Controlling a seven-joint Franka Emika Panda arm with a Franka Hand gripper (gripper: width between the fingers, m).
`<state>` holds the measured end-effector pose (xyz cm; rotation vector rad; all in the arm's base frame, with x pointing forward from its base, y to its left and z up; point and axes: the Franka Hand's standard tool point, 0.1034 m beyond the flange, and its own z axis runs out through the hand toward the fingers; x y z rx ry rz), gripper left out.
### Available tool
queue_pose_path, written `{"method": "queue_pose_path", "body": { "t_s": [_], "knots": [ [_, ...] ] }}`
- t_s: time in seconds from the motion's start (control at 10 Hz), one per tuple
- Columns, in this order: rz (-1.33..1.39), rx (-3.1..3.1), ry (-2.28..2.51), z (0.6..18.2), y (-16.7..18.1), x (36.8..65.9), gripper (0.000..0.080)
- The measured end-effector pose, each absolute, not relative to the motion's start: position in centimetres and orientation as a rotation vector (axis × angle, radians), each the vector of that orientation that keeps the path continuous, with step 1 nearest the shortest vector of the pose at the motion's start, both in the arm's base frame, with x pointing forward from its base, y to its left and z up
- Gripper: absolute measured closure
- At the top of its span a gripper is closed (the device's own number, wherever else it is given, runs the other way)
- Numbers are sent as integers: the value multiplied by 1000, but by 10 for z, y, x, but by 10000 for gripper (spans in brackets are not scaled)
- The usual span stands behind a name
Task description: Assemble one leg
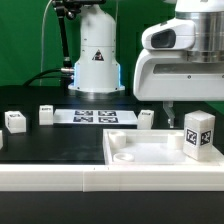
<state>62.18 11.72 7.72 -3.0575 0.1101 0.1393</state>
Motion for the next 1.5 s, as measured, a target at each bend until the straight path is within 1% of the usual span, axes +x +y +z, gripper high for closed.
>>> {"method": "queue_pose_path", "body": {
  "t_s": [0.3,0.5,0.7,0.8,0.9,1.0,1.1,1.2,1.4,1.5],
  "knots": [
    [103,-3057,-218,82,117,631,151],
    [94,-3039,-376,82,117,632,151],
    [93,-3035,-401,82,117,632,151],
    [93,-3035,-401,82,117,632,241],
    [93,-3035,-401,82,117,632,241],
    [94,-3035,-401,82,117,631,421],
    [93,-3035,-401,82,117,632,421],
    [94,-3037,-384,82,117,632,509],
    [98,-3044,-280,82,117,631,509],
    [103,-3049,-92,81,116,631,509]
  ]
}}
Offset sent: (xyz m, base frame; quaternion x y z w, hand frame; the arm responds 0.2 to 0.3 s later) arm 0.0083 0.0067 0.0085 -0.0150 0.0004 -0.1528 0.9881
